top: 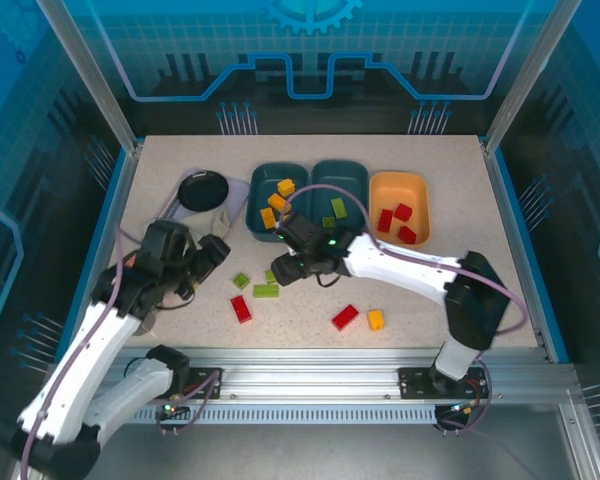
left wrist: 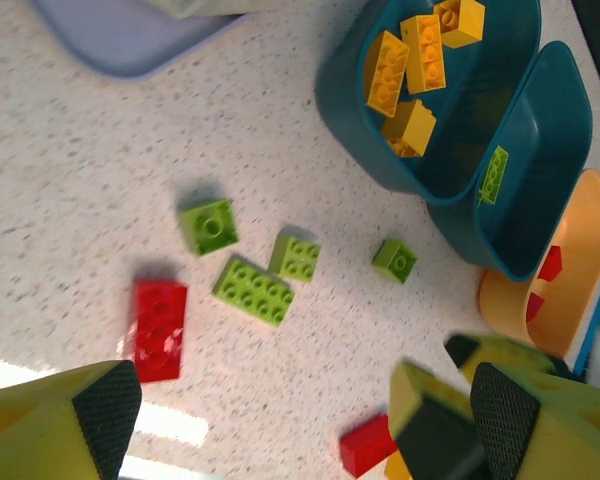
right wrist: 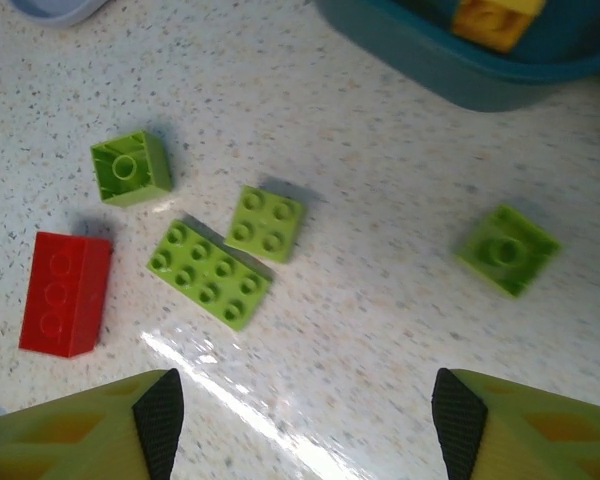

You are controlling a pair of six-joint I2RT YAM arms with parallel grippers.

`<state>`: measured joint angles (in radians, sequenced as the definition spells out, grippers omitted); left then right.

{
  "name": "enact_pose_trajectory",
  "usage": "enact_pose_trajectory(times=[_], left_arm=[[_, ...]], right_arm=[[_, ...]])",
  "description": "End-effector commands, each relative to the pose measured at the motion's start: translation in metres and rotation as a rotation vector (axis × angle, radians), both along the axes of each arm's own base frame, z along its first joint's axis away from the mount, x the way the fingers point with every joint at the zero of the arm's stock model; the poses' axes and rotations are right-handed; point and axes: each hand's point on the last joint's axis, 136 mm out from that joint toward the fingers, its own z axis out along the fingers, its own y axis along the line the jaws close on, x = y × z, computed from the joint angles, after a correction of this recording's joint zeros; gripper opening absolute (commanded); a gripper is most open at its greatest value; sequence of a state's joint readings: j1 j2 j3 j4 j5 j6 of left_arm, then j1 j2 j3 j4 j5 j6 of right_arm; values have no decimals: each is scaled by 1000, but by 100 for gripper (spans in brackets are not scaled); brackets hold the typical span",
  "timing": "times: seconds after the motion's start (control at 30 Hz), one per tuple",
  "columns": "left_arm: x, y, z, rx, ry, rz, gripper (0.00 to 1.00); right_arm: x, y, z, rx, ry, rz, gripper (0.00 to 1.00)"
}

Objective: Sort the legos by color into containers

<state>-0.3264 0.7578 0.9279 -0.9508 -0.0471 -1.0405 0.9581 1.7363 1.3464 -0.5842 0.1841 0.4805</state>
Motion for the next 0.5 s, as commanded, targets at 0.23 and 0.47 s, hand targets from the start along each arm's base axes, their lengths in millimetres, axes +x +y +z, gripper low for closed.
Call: enact_pose_trajectory(times=[0.23,0.47], left_arm=[[-59,15,-10,-54,33,31,90],[-65,15,-5,-47,21,-1,90]], right_arm=[[21,37,-52,-140,121,-157,72],[26,48,-83,-200,200,-205,65]])
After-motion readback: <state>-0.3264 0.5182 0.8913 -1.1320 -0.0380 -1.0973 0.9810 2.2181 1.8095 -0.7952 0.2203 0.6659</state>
